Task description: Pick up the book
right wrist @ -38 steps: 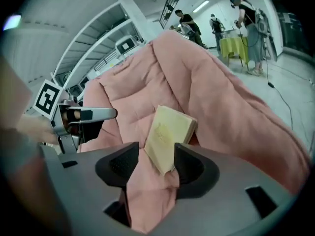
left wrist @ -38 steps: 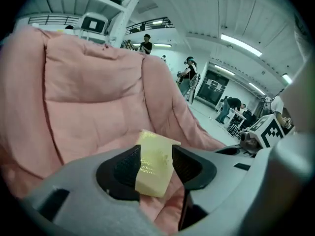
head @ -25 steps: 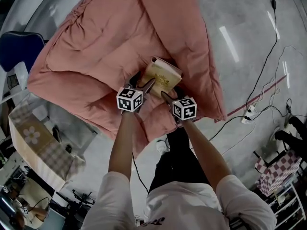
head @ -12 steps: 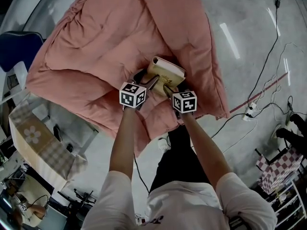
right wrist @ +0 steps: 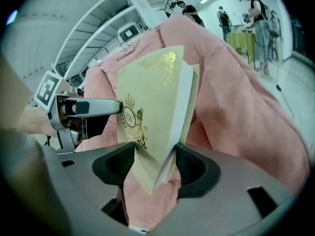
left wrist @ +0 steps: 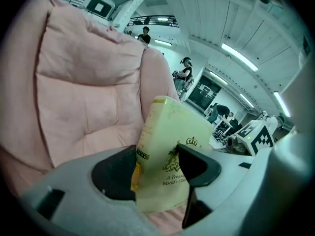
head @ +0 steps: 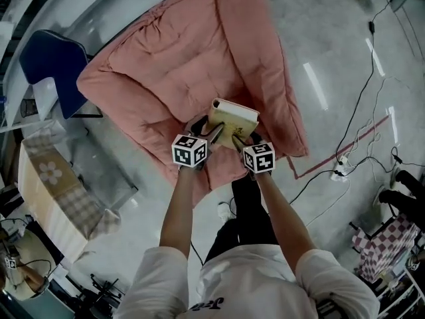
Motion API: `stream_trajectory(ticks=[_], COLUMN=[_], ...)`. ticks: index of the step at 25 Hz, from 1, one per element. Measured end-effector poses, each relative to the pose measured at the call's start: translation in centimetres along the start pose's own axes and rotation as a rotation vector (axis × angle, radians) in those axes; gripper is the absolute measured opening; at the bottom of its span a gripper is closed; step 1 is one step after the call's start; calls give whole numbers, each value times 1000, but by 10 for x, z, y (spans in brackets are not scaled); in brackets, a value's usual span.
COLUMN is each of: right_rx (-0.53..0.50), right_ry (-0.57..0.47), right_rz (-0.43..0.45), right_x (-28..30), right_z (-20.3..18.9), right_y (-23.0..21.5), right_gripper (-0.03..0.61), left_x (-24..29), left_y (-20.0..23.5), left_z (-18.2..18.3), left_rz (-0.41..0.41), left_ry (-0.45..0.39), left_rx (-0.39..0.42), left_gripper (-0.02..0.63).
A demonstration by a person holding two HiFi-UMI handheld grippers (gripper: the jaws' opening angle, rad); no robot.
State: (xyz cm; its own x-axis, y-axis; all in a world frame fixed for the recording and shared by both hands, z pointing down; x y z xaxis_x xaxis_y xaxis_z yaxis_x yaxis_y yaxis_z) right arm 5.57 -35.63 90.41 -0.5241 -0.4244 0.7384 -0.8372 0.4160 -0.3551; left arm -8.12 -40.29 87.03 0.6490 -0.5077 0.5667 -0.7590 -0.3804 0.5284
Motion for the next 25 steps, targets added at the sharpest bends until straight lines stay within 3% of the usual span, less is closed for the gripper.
stream_trajectory(ticks=[5, 14, 25], right_rx=[-137, -338, -571], right_ry=[-58, -196, -381], right_rz=[0, -1, -32], right_x=[-77, -203, -332], right_z=[13, 32, 65], right_y=[50, 157, 248], right_gripper=[268, 267, 267], left_x=[-79, -232, -369], left_y=[-55, -145, -249], left_z=[7, 17, 38], left_rz=[13, 59, 104], left_ry=[-123, -343, -580], left_rx=[-20, 17, 152], left_gripper=[275, 272, 268])
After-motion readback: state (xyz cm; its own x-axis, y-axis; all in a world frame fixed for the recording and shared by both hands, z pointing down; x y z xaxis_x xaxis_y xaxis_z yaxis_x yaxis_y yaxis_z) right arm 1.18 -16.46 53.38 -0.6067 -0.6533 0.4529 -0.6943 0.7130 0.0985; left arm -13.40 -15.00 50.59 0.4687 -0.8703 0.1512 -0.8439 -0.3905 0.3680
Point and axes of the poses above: the fingertips, and each gripper's own axes: x forward along the fingers, y to its left, z out of its top, the point moved 4 cm from there along -x, backward along the fingers, and after that the axes turned 4 degrees about -x, right-handed, at the moved point
